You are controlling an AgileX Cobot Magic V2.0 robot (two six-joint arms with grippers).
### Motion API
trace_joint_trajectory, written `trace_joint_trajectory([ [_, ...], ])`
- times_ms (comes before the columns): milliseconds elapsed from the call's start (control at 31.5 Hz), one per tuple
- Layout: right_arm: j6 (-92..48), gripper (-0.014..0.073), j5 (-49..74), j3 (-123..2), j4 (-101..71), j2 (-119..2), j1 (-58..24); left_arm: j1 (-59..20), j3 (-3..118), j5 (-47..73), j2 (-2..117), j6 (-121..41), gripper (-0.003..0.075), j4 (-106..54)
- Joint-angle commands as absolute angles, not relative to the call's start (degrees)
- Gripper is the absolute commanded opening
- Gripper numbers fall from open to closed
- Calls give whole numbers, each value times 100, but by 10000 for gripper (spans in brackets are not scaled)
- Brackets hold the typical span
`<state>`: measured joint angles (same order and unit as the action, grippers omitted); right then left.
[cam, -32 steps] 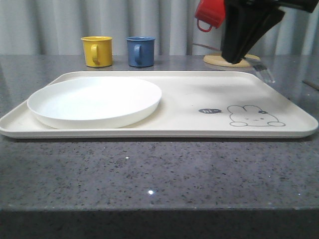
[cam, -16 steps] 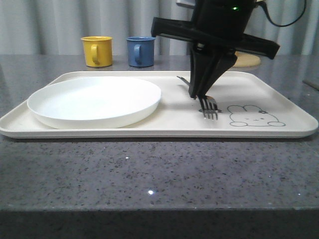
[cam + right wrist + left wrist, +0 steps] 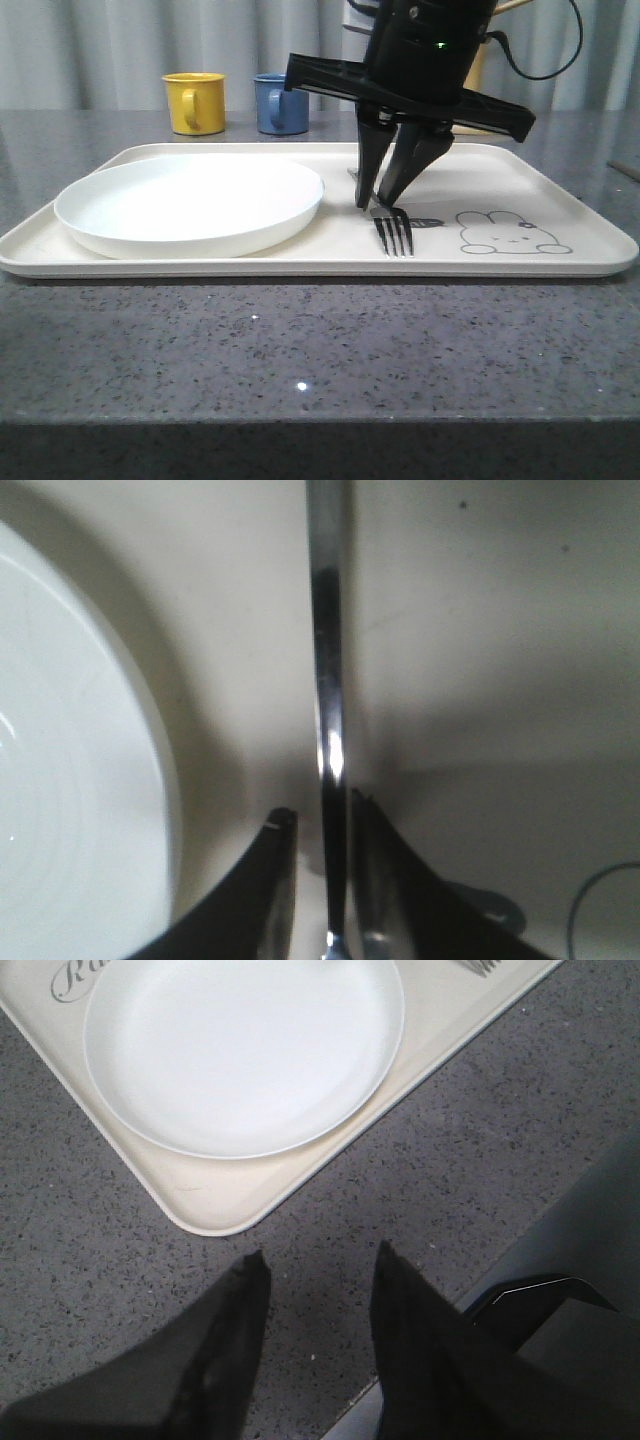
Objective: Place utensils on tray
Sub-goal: 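Release the fork and move the right gripper back to the chopsticks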
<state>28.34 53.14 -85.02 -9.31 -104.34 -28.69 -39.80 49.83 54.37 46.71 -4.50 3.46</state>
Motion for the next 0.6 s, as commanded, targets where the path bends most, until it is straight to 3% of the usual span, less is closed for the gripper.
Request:
trace_joint_trajectory([
  [0,2845,273,5060,-8699,-942,-10164,-2861,-4031,5122,5109,4667,-393,250,343],
  [286,2325,293,5304,-8699,-371,-9849,-2861,-4031,5122,5109,4667,-393,250,343],
  [571,1969,293,5750,-8402,1105,-8739,-2817,-4031,5122,5109,4667,-393,250,343],
])
